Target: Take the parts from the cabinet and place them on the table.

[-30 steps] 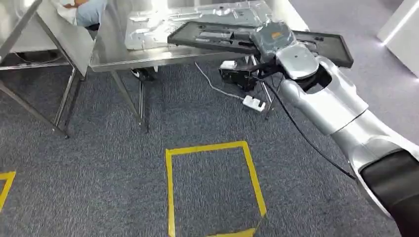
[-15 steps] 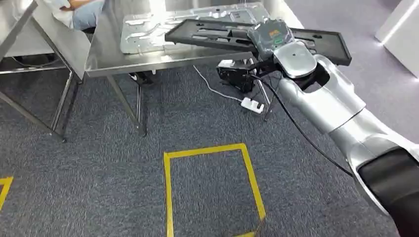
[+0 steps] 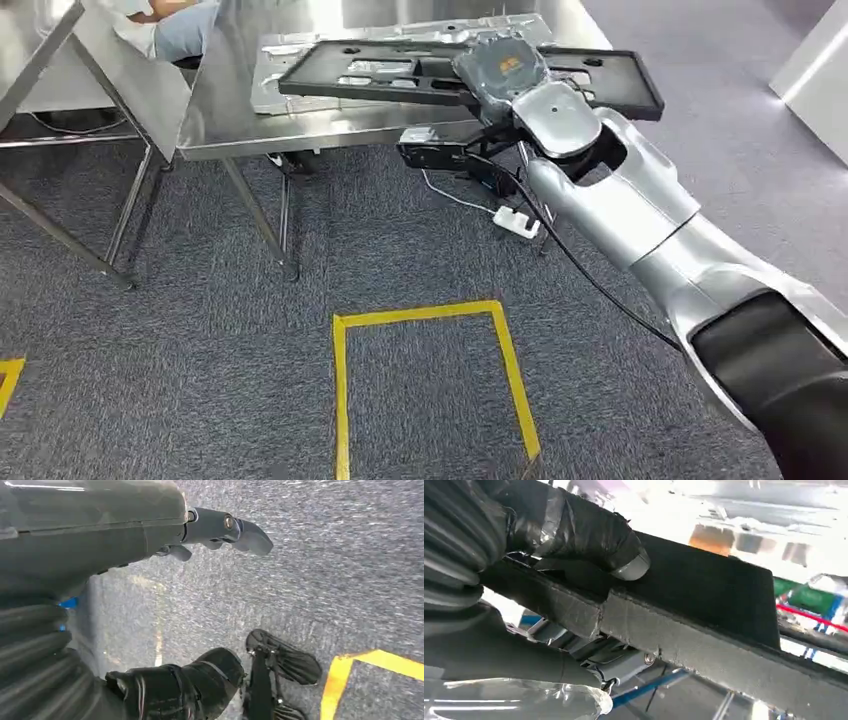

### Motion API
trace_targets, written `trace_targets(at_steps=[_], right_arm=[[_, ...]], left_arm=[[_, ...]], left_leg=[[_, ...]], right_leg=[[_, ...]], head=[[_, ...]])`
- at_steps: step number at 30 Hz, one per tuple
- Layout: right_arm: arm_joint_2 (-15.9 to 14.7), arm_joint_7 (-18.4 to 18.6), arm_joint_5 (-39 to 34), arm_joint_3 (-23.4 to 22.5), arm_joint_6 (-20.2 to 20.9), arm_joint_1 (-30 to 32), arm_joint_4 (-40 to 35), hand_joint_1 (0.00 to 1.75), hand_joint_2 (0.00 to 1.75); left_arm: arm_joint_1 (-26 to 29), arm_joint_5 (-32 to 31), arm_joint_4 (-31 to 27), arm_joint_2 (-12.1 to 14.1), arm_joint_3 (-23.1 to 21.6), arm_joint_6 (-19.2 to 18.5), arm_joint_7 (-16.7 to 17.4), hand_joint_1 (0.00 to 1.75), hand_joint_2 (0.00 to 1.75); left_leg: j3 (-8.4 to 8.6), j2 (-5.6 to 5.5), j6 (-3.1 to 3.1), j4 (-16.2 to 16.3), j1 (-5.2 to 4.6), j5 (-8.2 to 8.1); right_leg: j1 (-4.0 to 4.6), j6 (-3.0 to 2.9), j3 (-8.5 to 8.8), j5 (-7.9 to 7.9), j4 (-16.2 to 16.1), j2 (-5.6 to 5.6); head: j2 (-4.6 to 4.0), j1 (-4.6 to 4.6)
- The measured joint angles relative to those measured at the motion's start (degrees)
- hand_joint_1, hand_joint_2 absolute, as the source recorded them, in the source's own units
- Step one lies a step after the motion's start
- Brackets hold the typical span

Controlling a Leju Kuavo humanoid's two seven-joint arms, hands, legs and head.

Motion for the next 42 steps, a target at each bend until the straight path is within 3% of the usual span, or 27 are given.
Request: trace_targets(at_steps=[2,4,5,7,8,9,10,11,13,14,15,18,20,22,24,25,26,28,29,30,33,35,36,39,40,41,42], right_arm=[[0.7,0.0,0.0,0.2,-0.1,0.0,0.7,1.75,1.75],[1.1,-0.1,0.0,0.2,-0.2,-0.1,1.0,1.75,1.75],[1.5,-0.1,-0.2,0.2,-0.4,-0.2,1.3,1.75,1.75],[2.0,0.0,-0.4,0.2,-0.5,-0.2,1.7,1.75,1.75],[2.2,-0.2,-0.5,0.3,-0.5,-0.1,1.9,1.75,1.75],[2.3,-0.2,-0.5,0.4,-0.5,0.1,2.1,1.75,1.75],[2.5,-0.3,-0.5,0.5,-0.5,0.2,2.4,1.75,1.75],[2.6,-0.3,-0.6,0.5,-0.5,0.2,2.6,1.75,1.75],[2.8,-0.3,-0.6,0.5,-0.6,0.1,2.8,1.75,1.75],[2.8,-0.3,-0.6,0.5,-0.6,0.0,2.8,1.75,1.75],[2.8,-0.3,-0.6,0.5,-0.6,-0.3,2.9,1.75,1.75],[2.9,-0.2,-0.7,0.6,-0.6,-0.3,3.3,1.75,1.75],[2.9,-0.2,-0.9,0.6,-0.7,-0.3,3.3,1.75,1.75],[2.9,-0.1,-0.9,0.6,-0.7,-0.4,3.4,1.75,1.75],[2.9,-0.1,-0.9,0.6,-0.8,0.1,3.6,1.75,1.75],[2.9,0.0,-1.0,0.6,-0.9,0.3,3.7,1.75,1.75],[2.9,0.0,-1.0,0.6,-0.9,0.5,3.8,1.75,1.75],[2.9,0.1,-1.0,0.6,-1.0,0.5,4.2,1.75,1.75],[3.0,0.1,-1.0,0.6,-1.4,0.4,4.3,1.75,1.75],[3.3,0.0,-0.9,0.6,-1.9,0.1,4.4,1.75,1.75],[4.6,-0.1,-0.7,0.6,-2.9,-0.1,5.5,1.75,1.75],[6.0,-0.2,-0.3,0.6,-3.4,-0.2,6.8,1.75,1.75],[6.5,-0.3,-0.2,0.6,-3.8,-0.4,7.3,1.75,1.75],[7.7,-0.8,-0.1,0.6,-4.6,-0.6,8.8,1.75,1.75],[8.0,-1.0,-0.1,0.6,-4.6,-0.6,9.5,1.75,1.75],[8.3,-1.1,-0.1,0.6,-4.6,-0.5,10.1,1.75,1.75],[8.4,-1.2,-0.1,0.6,-4.5,-0.5,10.5,1.75,1.75]], left_arm=[[0.0,0.1,0.0,0.0,0.0,0.1,0.1,0.00,1.75],[0.1,0.1,0.0,0.0,0.0,0.1,0.2,0.00,1.75],[0.1,0.1,0.0,0.0,0.0,0.1,0.2,0.00,1.75],[0.1,0.1,0.0,0.0,0.0,0.1,0.2,0.00,1.75],[0.1,0.1,0.0,0.0,0.0,0.1,0.2,0.00,1.75],[0.2,0.1,0.0,0.0,0.0,0.0,0.2,0.00,1.75],[0.2,-0.1,0.0,0.0,0.0,-0.2,0.0,0.00,1.75],[0.2,-0.3,0.0,0.0,0.0,-0.4,-0.1,0.00,1.75],[0.2,-0.8,0.0,0.0,0.0,-0.7,-0.4,0.00,1.75],[0.2,-1.0,0.0,0.1,0.0,-0.8,-0.5,0.00,1.75],[0.2,-1.0,0.0,0.1,0.0,-0.9,-0.6,0.00,1.75],[0.2,-1.1,0.0,0.1,-0.1,-0.9,-0.6,0.00,1.75],[0.2,-1.1,0.0,0.1,-0.1,-0.8,-0.6,0.00,1.75],[0.2,-1.1,0.0,0.1,-0.2,-0.7,-0.6,0.00,1.75],[0.2,-1.0,0.0,0.1,-0.2,-0.5,-0.6,0.00,1.75],[0.2,-1.0,0.0,0.1,-0.2,-0.5,-0.6,0.00,1.75],[0.2,-1.0,0.0,0.1,-0.3,-0.4,-0.5,0.00,1.75],[0.2,-1.0,0.0,0.1,-0.3,-0.5,-0.5,0.00,1.75],[0.2,-1.1,0.0,0.1,-0.4,-0.9,-0.6,0.00,1.75],[0.2,-1.1,0.0,0.1,-0.4,-1.2,-0.8,0.00,1.75],[0.2,-0.8,0.0,0.1,-0.5,-1.4,-1.2,0.00,1.75],[0.2,-0.6,0.0,0.0,-0.5,-1.2,-1.1,0.00,1.75],[0.1,-0.6,0.0,0.0,-0.5,-1.0,-1.0,0.00,1.75],[0.1,-0.6,0.0,0.0,-0.5,-0.5,-0.7,0.00,1.75],[0.1,-0.6,0.0,0.0,-0.6,-0.6,-0.6,0.00,1.75],[0.2,-0.6,0.0,-0.1,-0.6,-0.5,-0.5,0.00,1.75],[0.2,-0.6,0.0,-0.1,-0.7,-0.5,-0.5,0.00,1.75]], left_leg=[[0.34,0.06,-0.53,-0.4,0.24,0.04],[0.08,0.26,-1.20,0.3,0.32,-0.78],[-1.19,0.50,-1.49,3.2,0.32,-2.12],[-5.95,0.54,-1.89,12.0,0.39,-5.48],[-8.55,0.54,-1.97,16.1,0.39,-6.27],[-9.89,0.54,-1.94,17.4,0.40,-5.73],[-9.86,0.55,-1.85,16.0,0.39,-3.76],[-8.70,0.55,-1.69,12.6,0.39,-1.27],[-4.72,0.54,-1.23,3.3,0.35,4.02],[-3.23,0.49,-0.96,0.3,0.20,3.75],[-2.63,0.51,-0.77,-0.5,-0.37,3.57],[-2.67,0.43,-0.10,-0.6,-0.44,3.42],[-1.81,0.55,0.59,-1.4,0.18,3.61],[-1.55,0.62,1.30,-1.4,0.21,3.32],[-1.33,0.66,1.55,-1.4,0.10,3.00],[-1.15,0.62,1.55,-1.3,0.09,2.79],[-0.85,0.56,1.50,-1.2,0.09,2.53],[-0.16,0.29,1.23,-0.9,0.08,1.85],[-0.03,0.18,0.99,-0.7,0.09,1.43],[-0.21,0.18,0.61,-0.2,-0.43,1.10],[-0.04,0.23,-0.21,-0.7,-0.10,1.06],[-0.33,0.39,-0.85,-0.1,0.03,0.36],[-1.24,0.51,-1.22,2.3,0.05,-1.00],[-8.06,0.53,-1.98,14.6,0.26,-5.33],[-9.51,0.54,-2.04,16.2,0.27,-5.01],[-9.44,0.55,-2.01,14.9,0.27,-3.19],[-8.08,0.55,-1.87,11.2,0.27,-0.48]], right_leg=[[0.25,-0.41,-0.04,-0.15,-0.3,0.12],[-0.32,-1.14,0.74,-0.12,-0.9,0.06],[-0.38,-1.61,1.02,-0.25,-1.0,-0.01],[-0.31,-2.00,1.39,-0.53,-1.0,0.08],[-0.25,-2.07,1.61,-0.75,-1.0,0.12],[-0.21,-2.07,1.82,-0.90,-1.0,0.21],[-0.17,-2.04,2.15,-1.16,-1.0,0.26],[-0.15,-1.95,2.50,-1.39,-1.0,0.32],[-0.13,-1.70,3.34,-1.92,-1.0,0.32],[-0.19,-1.47,3.63,-2.17,-1.2,0.30],[0.14,-1.16,3.45,-2.23,-1.2,0.43],[0.03,-0.31,3.78,-2.23,-1.9,0.42],[0.15,0.27,3.41,-3.14,-0.6,0.21],[0.18,0.36,-0.62,-6.86,7.3,0.11],[0.18,0.48,-5.51,-9.04,15.3,0.10],[0.18,0.46,-6.54,-8.20,16.1,0.08],[0.18,0.34,-6.12,-6.24,14.3,0.08],[0.25,-0.27,-2.47,-0.60,5.3,0.07],[0.37,-0.72,-0.51,1.44,0.3,-0.01],[0.55,-0.81,0.75,0.43,-0.7,-0.07],[0.81,-1.13,0.49,0.33,-1.1,0.24],[0.21,-1.60,1.19,0.56,-1.8,0.24],[0.12,-1.91,1.38,0.40,-1.9,0.27],[0.17,-2.29,1.87,-0.04,-1.9,0.30],[0.19,-2.26,2.07,-0.25,-1.8,0.30],[0.19,-2.24,2.30,-0.47,-1.8,0.31],[0.19,-2.16,2.59,-0.74,-1.7,0.31]], head=[[-0.02,0.18],[-0.02,0.15],[-0.02,-0.24],[0.00,-0.24],[-0.02,-0.26],[-0.02,-0.20],[-0.02,-0.22],[-0.02,-0.24],[-0.02,-0.22],[-0.02,-0.13],[-0.02,-0.22],[-0.02,-0.15],[-0.02,-0.01],[-0.02,0.35],[-0.02,0.33],[-0.02,0.28],[-0.02,0.33],[-0.02,0.35],[-0.02,0.37],[-0.02,0.28],[-0.02,0.28],[-0.02,0.18],[-0.02,-0.04],[-0.02,-0.06],[-0.02,-0.06],[-0.02,-0.02],[-0.02,-0.07]])
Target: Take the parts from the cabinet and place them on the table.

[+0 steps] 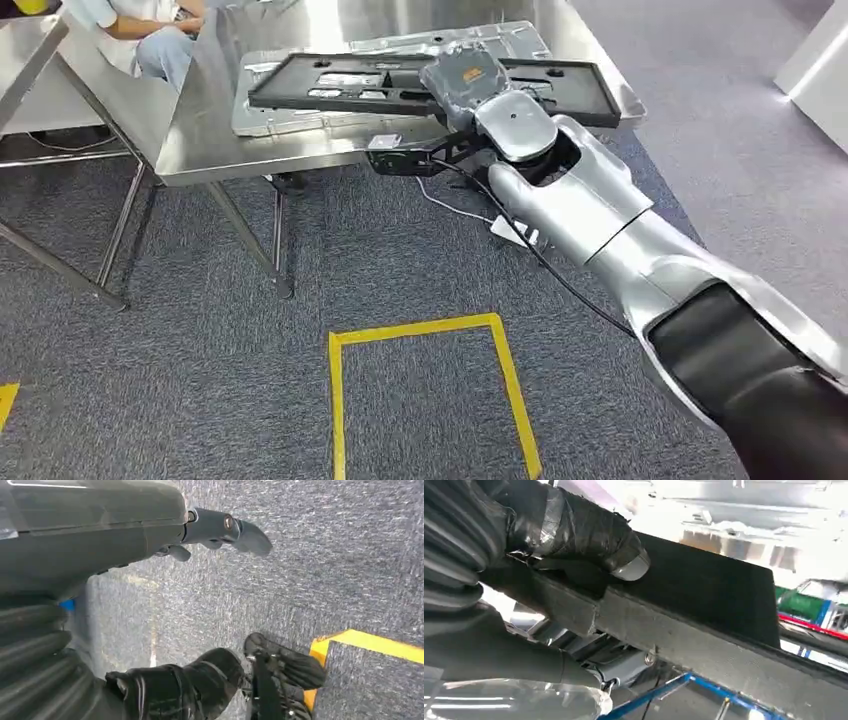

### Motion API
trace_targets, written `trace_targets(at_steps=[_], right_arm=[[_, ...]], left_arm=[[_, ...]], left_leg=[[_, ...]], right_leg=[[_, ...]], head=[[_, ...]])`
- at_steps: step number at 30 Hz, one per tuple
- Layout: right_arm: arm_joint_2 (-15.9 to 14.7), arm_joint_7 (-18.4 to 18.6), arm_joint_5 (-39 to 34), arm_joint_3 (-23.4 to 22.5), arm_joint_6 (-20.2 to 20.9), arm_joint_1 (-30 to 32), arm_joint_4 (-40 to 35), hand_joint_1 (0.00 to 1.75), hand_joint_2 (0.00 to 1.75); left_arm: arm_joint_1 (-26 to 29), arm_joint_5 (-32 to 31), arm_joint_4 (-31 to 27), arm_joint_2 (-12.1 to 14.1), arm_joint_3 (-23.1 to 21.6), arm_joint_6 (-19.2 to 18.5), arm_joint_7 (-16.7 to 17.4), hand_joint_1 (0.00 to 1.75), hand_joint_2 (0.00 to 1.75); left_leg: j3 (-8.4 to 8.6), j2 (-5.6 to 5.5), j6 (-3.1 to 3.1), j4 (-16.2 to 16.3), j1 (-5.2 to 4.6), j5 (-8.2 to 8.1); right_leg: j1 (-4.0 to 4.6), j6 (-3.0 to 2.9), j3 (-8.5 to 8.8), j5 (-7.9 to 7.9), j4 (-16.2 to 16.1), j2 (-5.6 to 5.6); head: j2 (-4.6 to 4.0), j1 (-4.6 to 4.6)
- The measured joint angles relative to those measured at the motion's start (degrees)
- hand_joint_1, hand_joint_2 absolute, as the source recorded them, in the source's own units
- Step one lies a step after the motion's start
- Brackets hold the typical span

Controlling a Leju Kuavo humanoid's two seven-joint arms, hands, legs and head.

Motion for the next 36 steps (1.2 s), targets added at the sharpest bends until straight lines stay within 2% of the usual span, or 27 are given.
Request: trace_targets(at_steps=[2,3,6,7,8,9,11,12,13,14,15,17,18,19,22,23,24,25,27,28,29,30,31,32,33,34,36], right_arm=[[0.2,0.0,0.0,0.0,0.0,-0.2,0.5,1.75,1.75],[0.2,0.0,0.0,0.0,0.0,-0.3,0.8,1.75,1.75],[0.3,-0.2,0.2,0.0,0.0,-0.2,1.4,1.75,1.75],[0.3,-0.2,0.2,0.0,0.0,-0.2,1.5,1.75,1.75],[0.3,-0.2,0.2,0.0,0.0,-0.1,1.6,1.75,1.75],[0.3,-0.2,0.2,0.0,0.0,-0.2,1.9,1.75,1.75],[0.3,-0.2,0.2,0.0,0.0,-0.2,2.1,1.75,1.75],[0.3,-0.2,0.2,0.0,0.0,0.0,2.2,1.75,1.75],[0.3,-0.2,0.2,0.0,0.0,0.3,2.3,1.75,1.75],[0.3,-0.2,0.2,0.0,0.0,0.5,2.5,1.75,1.75],[0.3,-0.2,0.2,0.0,0.0,0.6,2.6,1.75,1.75],[0.3,-0.2,0.2,0.0,0.0,0.5,2.8,1.75,1.75],[0.3,-0.2,0.2,0.0,0.0,0.4,2.8,1.75,1.75],[0.5,-0.2,0.2,0.0,0.0,0.3,2.8,1.75,1.75],[0.7,-0.3,0.2,0.0,0.0,0.3,3.0,1.75,1.75],[0.7,-0.3,0.2,0.0,0.0,0.3,3.1,1.75,1.75],[0.8,-0.3,0.2,0.0,0.0,0.3,3.1,1.75,1.75],[0.8,-0.3,0.2,0.0,0.0,0.2,3.1,1.75,1.75],[1.1,-0.3,0.2,0.0,0.0,0.2,3.2,1.75,1.75],[1.1,-0.3,0.2,0.0,0.0,0.4,3.3,1.75,1.75],[1.1,-0.4,0.2,0.0,0.0,0.7,3.3,1.75,1.75],[1.1,-0.4,0.2,0.0,0.0,1.1,3.3,1.75,1.75],[1.1,-0.5,0.2,0.0,0.0,1.1,3.4,1.75,1.75],[1.1,-0.5,0.2,0.0,0.0,1.1,3.4,1.75,1.75],[1.1,-0.5,0.2,0.0,0.0,1.0,3.4,1.75,1.75],[1.1,-0.5,0.2,0.0,0.0,0.8,3.4,1.75,1.75],[1.0,-0.5,0.2,0.0,0.0,0.7,3.4,1.75,1.75]], left_arm=[[0.0,0.0,0.0,0.1,-0.1,0.2,0.1,0.00,1.75],[0.0,0.0,0.0,0.1,-0.1,0.3,0.1,0.00,1.75],[0.0,0.0,0.0,0.2,-0.1,0.3,0.1,0.00,1.75],[0.0,0.0,0.0,0.2,-0.2,0.3,0.1,0.00,1.75],[0.0,0.0,0.0,0.1,-0.2,0.3,0.1,0.00,1.75],[0.0,0.0,0.0,0.1,-0.2,0.3,0.0,0.00,1.75],[0.0,0.0,0.0,0.1,-0.2,0.3,-0.1,0.00,1.75],[0.0,0.0,0.0,0.1,-0.2,0.3,-0.1,0.00,1.75],[0.0,-0.1,0.0,0.1,-0.2,0.3,-0.3,0.00,1.75],[0.0,-0.1,0.0,0.1,-0.2,0.2,-0.3,0.00,1.75],[0.0,-0.1,0.0,0.1,-0.2,0.2,-0.4,0.00,1.75],[0.0,-0.1,0.0,0.0,-0.2,0.1,-0.6,0.00,1.75],[0.0,-0.1,0.0,0.0,-0.2,0.1,-0.6,0.00,1.75],[-0.1,-0.1,0.0,0.0,-0.2,0.1,-0.6,0.00,1.75],[0.0,-0.1,0.0,0.0,-0.3,0.1,-0.6,0.00,1.75],[0.0,-0.1,0.0,0.1,-0.3,0.1,-0.6,0.00,1.75],[0.0,0.0,0.0,-0.1,-0.3,0.1,-0.6,0.00,1.75],[0.0,0.0,0.0,-0.1,-0.3,0.1,-0.6,0.00,1.75],[-0.1,0.0,0.0,0.1,-0.3,0.2,-0.4,0.00,1.75],[0.0,0.0,0.0,0.0,-0.3,0.2,-0.3,0.00,1.75],[0.1,0.0,0.0,0.0,-0.3,0.2,-0.2,0.00,1.75],[0.1,0.0,0.0,0.0,-0.3,0.2,-0.1,0.00,1.75],[0.1,0.0,0.0,0.0,-0.3,0.2,-0.1,0.00,1.75],[0.1,-0.1,0.0,0.0,-0.3,0.3,-0.1,0.00,1.75],[0.1,-0.1,0.0,0.0,-0.3,0.3,-0.1,0.00,1.75],[0.1,-0.1,0.0,0.0,-0.3,0.3,-0.1,0.00,1.75],[0.0,-0.1,0.0,0.1,-0.3,0.4,-0.1,0.00,1.75]], left_leg=[[4.52,0.00,0.53,-10.2,-0.05,5.24],[5.67,-0.06,0.93,-11.8,-0.40,4.17],[5.70,-0.08,1.81,-12.1,-0.90,3.98],[5.91,-0.06,2.08,-12.5,-0.79,4.09],[6.57,0.15,2.47,-13.1,-0.10,4.32],[6.90,0.12,2.77,-13.3,-0.21,4.16],[7.15,0.15,3.26,-13.2,-0.26,3.80],[7.34,0.15,3.34,-13.2,-0.30,3.55],[7.55,0.14,3.40,-13.1,-0.31,3.30],[7.85,0.08,3.37,-13.0,-0.32,3.01],[8.21,0.00,3.33,-12.8,-0.32,2.58],[8.88,-0.18,3.06,-12.3,-0.33,1.69],[8.93,-0.20,2.88,-12.2,-0.25,1.31],[8.64,-0.31,2.48,-11.7,-0.75,1.06],[9.01,-0.16,1.58,-12.3,-0.26,0.96],[8.88,-0.15,1.20,-12.4,-0.28,0.68],[8.87,-0.02,0.89,-11.4,-0.17,0.04],[7.69,0.07,0.57,-8.9,-0.13,-1.23],[2.83,0.07,0.01,0.0,0.12,-4.80],[0.61,0.07,-0.19,3.5,0.16,-5.56],[-0.77,0.07,-0.28,4.9,0.21,-5.07],[-0.70,0.08,-0.33,3.2,0.29,-2.77],[0.55,0.08,-0.32,-0.6,0.34,0.25],[2.79,0.10,-0.23,-6.0,0.34,3.66],[4.72,0.11,0.00,-11.1,0.34,5.79],[5.95,0.03,0.25,-11.7,-0.13,4.51],[5.91,-0.01,1.10,-12.3,-0.36,4.23]], right_leg=[[0.00,0.29,0.68,-0.58,0.1,0.02],[0.16,0.58,0.69,-0.76,0.0,0.03],[0.08,1.46,0.75,-0.95,-0.3,0.12],[0.15,1.76,0.91,-1.05,-0.4,0.13],[0.15,2.09,0.62,-1.61,0.0,-0.04],[0.27,2.23,-0.01,-2.55,1.9,-0.18],[0.10,2.43,-4.62,-6.35,10.9,-0.25],[0.08,2.51,-7.05,-7.44,14.9,-0.26],[0.08,2.58,-8.72,-7.43,17.2,-0.26],[0.09,2.53,-9.12,-6.14,16.8,-0.26],[0.09,2.36,-8.15,-3.49,13.6,-0.26],[0.22,1.72,-4.08,2.28,3.6,-0.29],[0.51,1.22,-2.87,1.88,1.2,-0.43],[0.68,1.24,-2.22,1.93,0.0,-0.42],[1.02,0.72,-2.27,1.62,0.3,-0.13],[0.33,0.38,-1.66,1.84,-0.4,-0.16],[0.26,0.28,-1.14,1.81,-0.9,-0.12],[0.13,-0.01,-0.88,1.62,-1.0,-0.17],[0.09,-0.26,-0.49,1.28,-1.0,-0.07],[0.09,-0.31,-0.23,1.02,-1.0,-0.05],[0.09,-0.25,0.09,0.71,-0.9,0.01],[0.08,-0.17,0.51,0.32,-0.8,0.05],[0.08,-0.07,0.88,-0.07,-0.6,0.05],[0.04,0.09,1.32,-0.53,-0.4,0.05],[0.03,0.34,1.74,-0.97,-0.3,0.04],[0.36,0.71,1.70,-1.21,-0.4,0.10],[0.31,1.24,1.74,-1.31,-0.5,0.18]], head=[[0.00,0.00],[0.00,0.09],[0.00,0.09],[0.00,0.04],[0.02,0.07],[0.00,0.33],[0.02,0.50],[0.00,0.48],[0.00,0.50],[0.00,0.48],[0.00,0.53],[0.00,0.52],[0.00,0.41],[0.00,0.44],[0.02,0.39],[0.02,0.48],[0.00,0.35],[0.00,0.13],[0.00,0.04],[0.00,0.07],[0.00,0.02],[0.00,0.07],[0.00,0.04],[0.00,0.07],[0.00,0.02],[0.00,0.09],[0.00,0.05]])
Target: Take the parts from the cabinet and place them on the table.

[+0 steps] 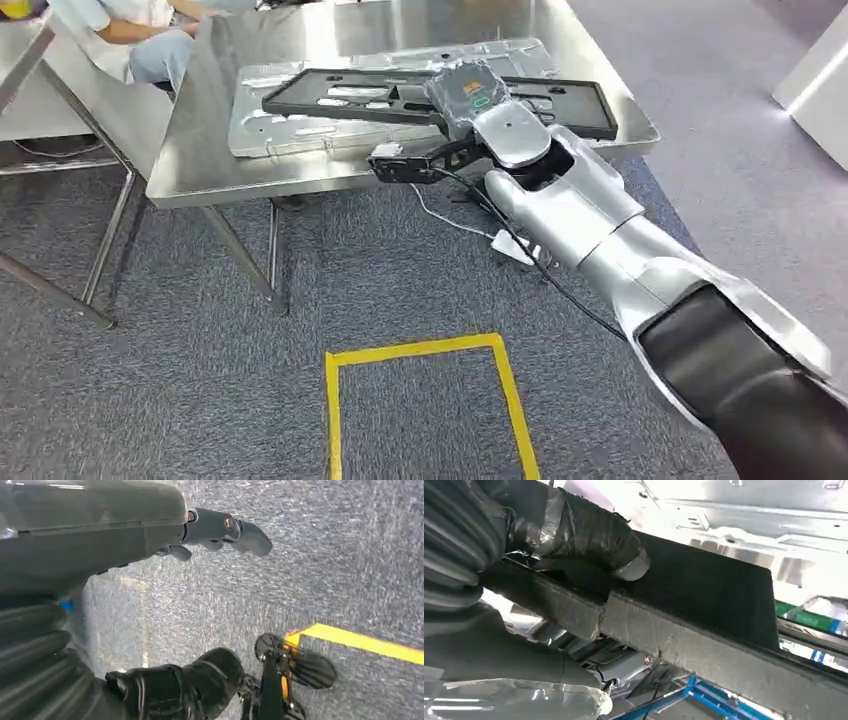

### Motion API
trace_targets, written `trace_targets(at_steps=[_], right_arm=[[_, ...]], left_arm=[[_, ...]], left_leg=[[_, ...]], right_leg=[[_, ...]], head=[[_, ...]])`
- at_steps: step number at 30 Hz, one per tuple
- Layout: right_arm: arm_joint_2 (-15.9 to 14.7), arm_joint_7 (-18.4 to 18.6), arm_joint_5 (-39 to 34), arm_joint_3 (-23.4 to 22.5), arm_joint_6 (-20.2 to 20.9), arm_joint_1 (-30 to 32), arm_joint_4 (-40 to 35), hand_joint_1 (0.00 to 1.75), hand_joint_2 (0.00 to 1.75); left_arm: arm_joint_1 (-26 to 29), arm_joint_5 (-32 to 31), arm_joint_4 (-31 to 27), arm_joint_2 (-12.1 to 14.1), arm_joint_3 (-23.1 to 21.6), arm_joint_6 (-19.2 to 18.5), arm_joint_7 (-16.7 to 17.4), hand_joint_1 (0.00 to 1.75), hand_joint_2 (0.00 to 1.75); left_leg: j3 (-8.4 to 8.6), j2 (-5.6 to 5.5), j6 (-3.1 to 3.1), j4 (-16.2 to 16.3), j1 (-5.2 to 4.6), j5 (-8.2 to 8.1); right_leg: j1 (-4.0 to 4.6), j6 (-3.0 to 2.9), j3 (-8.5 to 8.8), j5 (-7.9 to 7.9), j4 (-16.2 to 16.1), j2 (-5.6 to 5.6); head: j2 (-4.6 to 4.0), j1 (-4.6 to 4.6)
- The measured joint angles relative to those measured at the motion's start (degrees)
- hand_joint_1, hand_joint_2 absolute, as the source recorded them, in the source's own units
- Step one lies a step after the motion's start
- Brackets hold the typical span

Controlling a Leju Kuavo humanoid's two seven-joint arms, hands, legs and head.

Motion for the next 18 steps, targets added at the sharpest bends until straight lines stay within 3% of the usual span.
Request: trace_targets(at_steps=[2,4,6,7,8,9,10,12,13,14,16,17,18], right_arm=[[0.0,0.0,-0.1,0.0,0.0,0.1,0.0,1.75,1.75],[-0.1,0.0,0.0,0.0,0.0,0.0,0.0,1.75,1.75],[-0.3,0.0,-0.1,0.0,0.0,0.1,0.0,1.75,1.75],[-0.3,0.0,-0.1,0.0,0.1,0.4,0.0,1.75,1.75],[-0.4,0.0,0.0,0.0,0.2,0.8,0.0,1.75,1.75],[-0.4,0.0,-0.1,0.0,0.2,1.0,0.0,1.75,1.75],[-0.5,0.0,-0.1,0.0,0.2,1.1,0.0,1.75,1.75],[-0.7,0.1,-0.1,0.0,0.4,0.8,0.0,1.75,1.75],[-0.8,0.1,0.0,0.0,0.4,0.7,0.0,1.75,1.75],[-0.7,0.1,0.0,0.0,0.5,0.5,-0.3,1.75,1.75],[-0.8,0.1,0.0,0.0,0.5,0.7,-0.5,1.75,1.75],[-0.9,0.1,0.0,0.0,0.5,0.7,-0.5,1.75,1.75],[-1.0,0.1,0.0,0.0,0.6,0.8,-0.7,1.75,1.75]], left_arm=[[0.0,0.0,0.0,0.0,0.0,0.0,0.0,0.00,1.75],[0.0,0.0,0.0,-0.1,0.0,0.0,0.0,0.00,1.75],[0.0,0.0,0.0,-0.1,0.0,0.0,0.0,0.00,1.75],[0.0,0.0,0.0,-0.1,0.0,-0.1,-0.1,0.00,1.75],[0.0,0.0,0.0,-0.1,0.0,-0.1,-0.2,0.00,1.75],[0.0,0.0,0.0,-0.1,-0.1,-0.1,-0.2,0.00,1.75],[0.1,0.0,0.0,-0.1,-0.1,-0.2,-0.3,0.00,1.75],[0.1,-0.3,0.0,-0.2,-0.1,-0.3,-0.3,0.00,1.75],[0.1,-0.4,0.0,-0.3,-0.1,-0.3,-0.3,0.00,1.75],[0.0,-0.4,0.0,-0.2,-0.2,-0.3,-0.4,0.00,1.75],[0.1,-0.5,0.0,-0.3,-0.2,-0.4,-0.5,0.00,1.75],[0.0,-0.7,0.0,-0.3,-0.2,-0.5,-0.5,0.00,1.75],[0.0,-0.8,0.0,-0.2,-0.2,-0.5,-0.5,0.00,1.75]], left_leg=[[0.44,0.09,0.72,-0.3,0.30,-0.09],[1.20,0.19,1.46,-0.8,0.59,-0.28],[1.57,0.22,2.00,-0.8,0.38,-0.66],[1.80,0.22,2.17,-0.8,0.31,-0.91],[2.03,0.19,2.20,-0.7,0.27,-1.18],[2.34,0.14,2.20,-0.6,0.27,-1.51],[2.67,0.03,2.13,-0.4,0.26,-1.92],[3.36,-0.12,1.86,0.1,0.23,-2.82],[3.36,-0.14,1.61,0.3,0.13,-3.20],[3.11,-0.20,1.24,0.7,-0.32,-3.49],[3.21,-0.13,0.75,0.1,-0.06,-3.50],[3.49,-0.09,0.45,0.0,-0.10,-3.60],[3.24,0.08,0.14,0.2,-0.13,-4.13]], right_leg=[[0.17,0.62,0.42,-0.29,-0.4,0.04],[0.06,1.04,-0.88,-2.11,2.7,-0.32],[0.04,1.16,-6.01,-5.84,12.1,-0.34],[0.05,1.20,-8.69,-6.64,16.4,-0.33],[0.05,1.23,-10.26,-6.31,18.1,-0.34],[0.05,1.13,-10.49,-4.67,17.2,-0.34],[0.06,0.94,-9.57,-1.87,13.9,-0.34],[0.15,0.28,-6.05,4.07,4.2,-0.38],[0.34,-0.19,-5.14,3.99,2.2,-0.50],[0.31,-0.23,-4.43,3.51,0.7,-0.48],[0.60,-0.46,-4.47,3.37,1.0,-0.22],[0.46,-0.70,-4.27,3.38,0.6,-0.18],[-0.20,-0.96,-3.58,3.51,0.0,-0.28]], head=[[0.00,-0.02],[0.02,0.28],[0.02,0.41],[0.00,0.39],[0.00,0.44],[0.02,0.44],[0.00,0.46],[0.00,0.46],[0.00,0.39],[0.02,0.30],[0.02,0.33],[0.02,0.35],[0.00,0.39]])
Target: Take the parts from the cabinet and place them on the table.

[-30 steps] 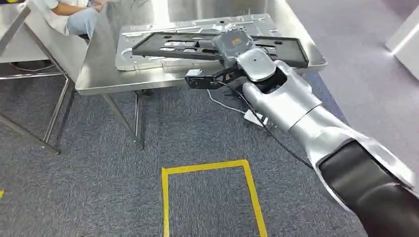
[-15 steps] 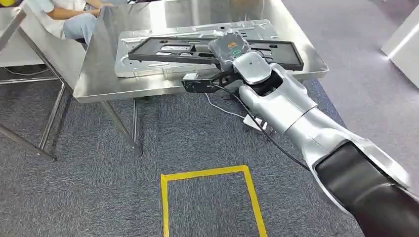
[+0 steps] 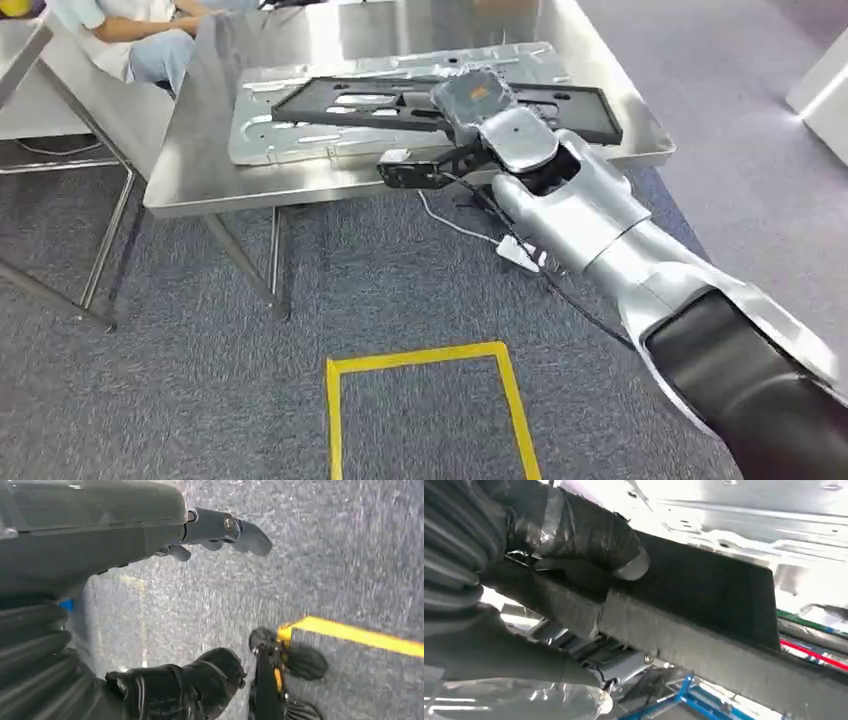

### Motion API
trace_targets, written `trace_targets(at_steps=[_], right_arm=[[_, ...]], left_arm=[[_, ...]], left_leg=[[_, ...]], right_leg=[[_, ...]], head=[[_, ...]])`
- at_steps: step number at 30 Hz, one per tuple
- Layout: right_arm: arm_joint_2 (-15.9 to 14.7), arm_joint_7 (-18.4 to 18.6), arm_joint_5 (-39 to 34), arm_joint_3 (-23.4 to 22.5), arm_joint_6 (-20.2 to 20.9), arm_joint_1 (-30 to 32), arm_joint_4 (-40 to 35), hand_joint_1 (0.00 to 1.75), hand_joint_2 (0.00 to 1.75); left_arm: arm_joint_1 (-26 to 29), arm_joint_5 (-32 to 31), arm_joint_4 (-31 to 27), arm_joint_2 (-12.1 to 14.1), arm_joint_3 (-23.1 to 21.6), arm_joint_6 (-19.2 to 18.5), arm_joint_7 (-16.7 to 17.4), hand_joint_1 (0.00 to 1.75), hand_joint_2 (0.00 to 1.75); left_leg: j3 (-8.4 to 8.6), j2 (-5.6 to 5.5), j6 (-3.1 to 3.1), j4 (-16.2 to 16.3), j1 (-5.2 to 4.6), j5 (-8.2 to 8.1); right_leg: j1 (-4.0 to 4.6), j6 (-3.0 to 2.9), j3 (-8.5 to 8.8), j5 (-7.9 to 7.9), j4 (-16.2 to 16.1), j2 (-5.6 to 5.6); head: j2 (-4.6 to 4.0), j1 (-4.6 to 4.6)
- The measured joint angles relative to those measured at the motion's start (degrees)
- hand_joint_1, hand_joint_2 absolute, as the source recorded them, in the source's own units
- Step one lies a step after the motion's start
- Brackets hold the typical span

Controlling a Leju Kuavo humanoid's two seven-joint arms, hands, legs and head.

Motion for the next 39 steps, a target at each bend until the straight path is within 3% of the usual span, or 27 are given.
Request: trace_targets(at_steps=[1,4,5,6,7,8,9,10,11,12,16,17,19,20,21,22,23,25,26,28,29,31,32,35,36,37,39], right_arm=[[-0.1,0.0,0.0,0.0,0.0,0.0,-0.2,1.75,1.75],[-0.1,0.1,0.1,0.0,0.2,0.1,-0.7,1.75,1.75],[-0.1,0.1,0.1,0.0,0.2,0.4,-0.7,1.75,1.75],[-0.1,0.1,0.1,0.0,0.2,0.6,-0.7,1.75,1.75],[-0.1,0.0,0.0,0.0,0.2,0.9,-0.7,1.75,1.75],[-0.1,-0.1,0.0,0.1,0.2,0.9,-0.7,1.75,1.75],[0.0,-0.2,0.0,0.1,0.2,0.9,-0.8,1.75,1.75],[0.0,-0.2,0.1,0.1,0.2,0.8,-0.9,1.75,1.75],[0.0,-0.2,0.1,0.1,0.2,0.6,-0.9,1.75,1.75],[0.1,-0.2,0.1,0.1,0.2,0.5,-0.9,1.75,1.75],[0.3,-0.3,0.1,0.2,0.1,0.6,-1.0,1.75,1.75],[0.3,-0.4,0.1,0.2,0.1,0.5,-1.0,1.75,1.75],[0.3,-0.4,0.1,0.2,0.2,0.5,-1.0,1.75,1.75],[0.3,-0.4,0.1,0.2,0.2,0.8,-1.0,1.75,1.75],[0.3,-0.4,0.0,0.2,0.2,1.1,-1.0,1.75,1.75],[0.3,-0.4,0.0,0.2,0.2,1.2,-1.0,1.75,1.75],[0.3,-0.5,0.0,0.3,0.1,1.3,-1.0,1.75,1.75],[0.3,-0.6,-0.4,0.3,0.0,1.2,-1.0,1.75,1.75],[0.3,-0.6,-0.5,0.3,0.0,1.2,-1.0,1.75,1.75],[0.5,-0.9,-0.6,0.3,0.0,1.3,-1.4,1.75,1.75],[0.5,-1.0,-0.8,0.4,0.0,1.4,-1.4,1.75,1.75],[0.5,-1.0,-1.2,0.4,0.0,1.4,-1.5,1.75,1.75],[0.6,-1.0,-1.3,0.4,-0.1,1.3,-1.5,1.75,1.75],[1.1,-0.9,-1.6,0.4,-0.3,1.3,-1.5,1.75,1.75],[1.2,-1.0,-1.6,0.4,-0.3,1.4,-1.5,1.75,1.75],[1.3,-1.2,-1.7,0.4,-0.3,1.6,-1.5,1.75,1.75],[1.6,-1.2,-1.7,0.4,-0.3,1.6,-1.5,1.75,1.75]], left_arm=[[0.0,-0.1,0.0,-0.2,0.0,0.0,0.0,0.00,1.75],[-0.1,0.0,0.0,0.0,0.0,0.2,0.3,0.00,1.75],[0.0,0.2,0.0,0.0,0.0,0.3,0.6,0.00,1.75],[0.0,0.3,0.0,0.0,0.0,0.3,0.7,0.00,1.75],[0.0,0.5,0.0,0.0,0.0,0.3,0.9,0.00,1.75],[0.0,0.6,0.0,0.0,0.0,0.3,1.1,0.00,1.75],[0.0,0.8,0.0,0.0,0.0,0.4,1.1,0.00,1.75],[0.0,0.8,0.0,0.1,0.0,0.5,1.2,0.00,1.75],[0.0,0.9,0.0,0.1,0.0,0.5,1.3,0.00,1.75],[-0.1,0.9,0.0,0.1,0.0,0.5,1.3,0.00,1.75],[0.0,0.8,0.0,0.1,0.0,0.6,1.4,0.00,1.75],[-0.1,0.9,0.0,0.1,0.0,0.6,1.4,0.00,1.75],[0.0,0.9,0.0,0.1,0.0,0.6,1.2,0.00,1.75],[0.0,0.9,0.0,0.1,0.0,0.5,1.1,0.00,1.75],[0.0,0.9,0.0,0.1,0.0,0.5,1.0,0.00,1.75],[0.0,0.8,0.0,0.1,0.0,0.5,1.0,0.00,1.75],[0.0,0.7,0.0,0.1,0.0,0.5,0.9,0.00,1.75],[0.0,0.4,0.0,0.1,0.0,0.5,0.8,0.00,1.75],[0.0,0.3,0.0,0.0,0.0,0.5,0.7,0.00,1.75],[-0.1,0.3,0.0,0.0,0.0,0.4,0.5,0.00,1.75],[0.0,0.3,0.0,0.0,0.0,0.2,0.5,0.00,1.75],[-0.1,0.4,0.0,0.0,0.0,0.0,0.5,0.00,1.75],[-0.1,0.4,0.0,0.0,0.0,0.0,0.5,0.00,1.75],[-0.1,0.5,0.0,0.0,0.0,0.0,0.7,0.00,1.75],[0.0,0.5,0.0,0.0,0.0,0.0,0.8,0.00,1.75],[0.0,0.5,0.0,0.0,0.0,0.0,0.8,0.00,1.75],[0.0,0.6,0.0,0.0,0.0,0.1,0.8,0.00,1.75]], left_leg=[[-0.26,0.12,-0.40,1.5,0.03,-0.82],[-6.48,0.13,-1.24,13.0,0.43,-5.13],[-9.29,0.13,-1.42,17.1,0.49,-5.80],[-9.90,0.13,-1.45,17.6,0.52,-5.53],[-9.65,0.14,-1.53,15.1,0.63,-2.59],[-8.21,0.14,-1.52,11.2,0.69,0.25],[-5.77,0.16,-1.48,5.4,0.74,3.74],[-4.06,0.18,-1.36,0.8,0.76,5.18],[-2.94,0.05,-1.14,0.3,0.20,4.26],[-3.06,-0.08,-0.43,0.0,0.24,4.05],[-2.42,0.00,0.99,-0.4,0.67,3.80],[-2.19,0.00,1.50,-0.4,0.64,3.58],[-1.88,0.03,2.10,-0.4,0.49,3.22],[-1.77,0.02,2.22,-0.4,0.41,3.06],[-1.61,0.01,2.27,-0.3,0.33,2.82],[-1.35,-0.05,2.26,-0.2,0.28,2.56],[-1.03,-0.14,2.21,-0.1,0.21,2.26],[-0.18,-0.36,2.01,0.0,0.07,1.50],[-0.10,-0.38,1.74,0.2,-0.15,1.19],[-0.26,-0.40,1.28,0.1,-0.12,1.07],[-0.16,-0.32,0.96,-0.2,-0.05,1.01],[-0.18,-0.23,0.36,0.0,0.00,0.43],[-0.57,-0.04,-0.12,1.6,0.03,-0.33],[-7.54,-0.04,-1.09,14.3,0.52,-5.25],[-9.46,-0.03,-1.28,16.8,0.64,-5.27],[-9.96,-0.02,-1.45,16.5,0.81,-3.91],[-7.44,0.03,-1.70,9.1,1.07,1.90]], right_leg=[[-0.02,-0.22,0.43,-0.15,-0.3,0.05],[-0.09,-0.71,1.01,-0.65,-0.3,0.13],[-0.09,-0.69,1.33,-0.97,-0.2,0.18],[-0.09,-0.67,1.48,-1.08,-0.2,0.20],[-0.10,-0.54,2.07,-1.56,-0.2,0.24],[-0.10,-0.41,2.44,-1.88,-0.1,0.24],[-0.14,-0.19,2.91,-2.32,0.1,0.24],[-0.16,0.11,3.25,-2.76,0.1,0.21],[0.27,0.45,3.09,-2.96,0.2,0.31],[0.24,0.64,2.94,-2.96,0.2,0.33],[0.22,1.71,2.87,-3.97,0.9,0.12],[0.28,1.73,1.88,-5.29,3.3,-0.08],[0.25,1.84,-3.27,-9.10,12.9,-0.09],[0.25,1.89,-5.58,-10.14,16.7,-0.09],[0.26,1.83,-7.42,-10.02,19.1,-0.10],[0.26,1.69,-7.57,-8.43,18.2,-0.09],[0.29,1.46,-6.56,-5.84,15.1,-0.09],[0.61,0.51,-2.10,0.36,4.2,-0.09],[0.97,-0.02,-0.68,0.25,2.0,-0.12],[0.93,0.04,-0.26,-0.09,0.8,-0.12],[1.03,-0.20,-0.28,-0.25,0.8,-0.03],[0.27,-0.50,0.76,-0.09,-0.4,-0.12],[0.17,-0.64,1.19,-0.18,-0.8,-0.12],[0.11,-1.01,1.79,-0.70,-0.7,-0.05],[0.10,-0.99,1.99,-0.97,-0.6,0.02],[0.06,-0.89,2.25,-1.28,-0.5,0.04],[-0.12,-0.52,2.97,-2.13,-0.1,0.07]], head=[[0.00,-0.22],[0.00,-0.44],[0.00,-0.42],[0.00,-0.44],[0.00,-0.39],[0.00,-0.44],[0.00,-0.42],[0.00,-0.42],[0.00,-0.53],[0.02,-0.48],[0.00,-0.46],[0.02,-0.31],[0.00,-0.15],[0.02,-0.18],[0.00,-0.15],[0.02,-0.18],[0.00,-0.13],[0.00,-0.11],[0.00,-0.17],[0.02,-0.28],[0.00,-0.20],[0.02,-0.22],[0.00,-0.40],[0.00,-0.44],[0.00,-0.48],[0.00,-0.48],[0.00,-0.46]])
